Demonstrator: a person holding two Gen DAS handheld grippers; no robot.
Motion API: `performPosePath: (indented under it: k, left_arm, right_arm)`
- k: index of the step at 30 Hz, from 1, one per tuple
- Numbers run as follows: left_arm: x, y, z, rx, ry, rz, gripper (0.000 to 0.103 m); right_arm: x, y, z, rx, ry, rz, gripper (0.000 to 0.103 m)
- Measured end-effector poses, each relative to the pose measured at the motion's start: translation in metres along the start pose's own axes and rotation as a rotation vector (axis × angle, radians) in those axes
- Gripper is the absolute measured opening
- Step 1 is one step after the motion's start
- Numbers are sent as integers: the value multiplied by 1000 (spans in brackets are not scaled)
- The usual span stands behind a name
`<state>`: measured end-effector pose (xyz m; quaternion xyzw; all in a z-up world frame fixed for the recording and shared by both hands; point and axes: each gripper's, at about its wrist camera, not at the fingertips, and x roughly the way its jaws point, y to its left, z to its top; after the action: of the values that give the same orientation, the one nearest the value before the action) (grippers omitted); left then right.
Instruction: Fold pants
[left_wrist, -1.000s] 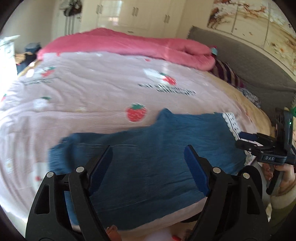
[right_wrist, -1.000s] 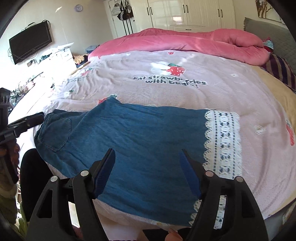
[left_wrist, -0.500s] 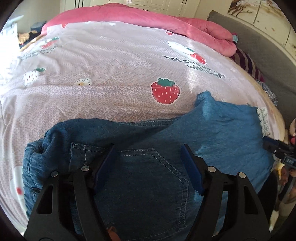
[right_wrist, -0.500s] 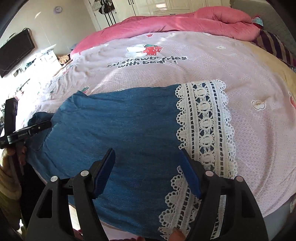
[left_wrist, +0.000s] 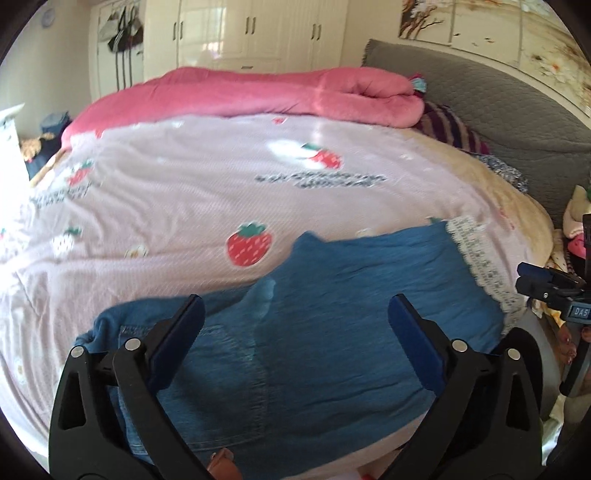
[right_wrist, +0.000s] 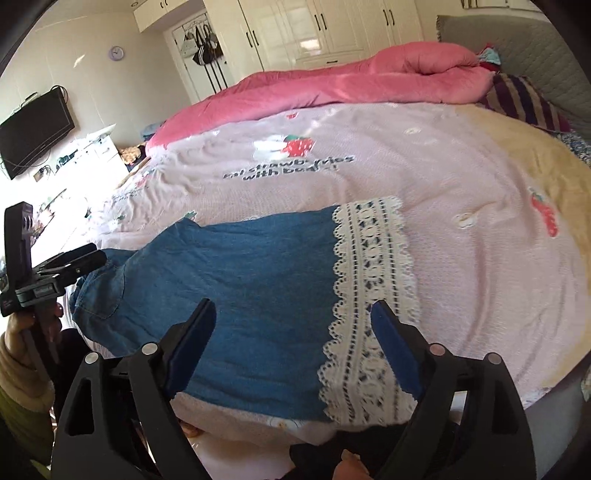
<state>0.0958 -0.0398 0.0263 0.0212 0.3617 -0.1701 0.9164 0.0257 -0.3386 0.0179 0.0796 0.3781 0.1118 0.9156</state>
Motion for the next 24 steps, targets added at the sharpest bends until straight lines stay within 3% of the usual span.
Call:
performPosePath:
  k: [11, 24]
  left_arm:
    - [-7, -64, 20, 85, -20, -71, 93]
    - [23, -115, 32, 180, 18, -123, 93]
  right_arm:
    - [-48, -17, -16, 50, -64, -46, 94]
    - [-45, -38, -37, 140, -36, -28, 94]
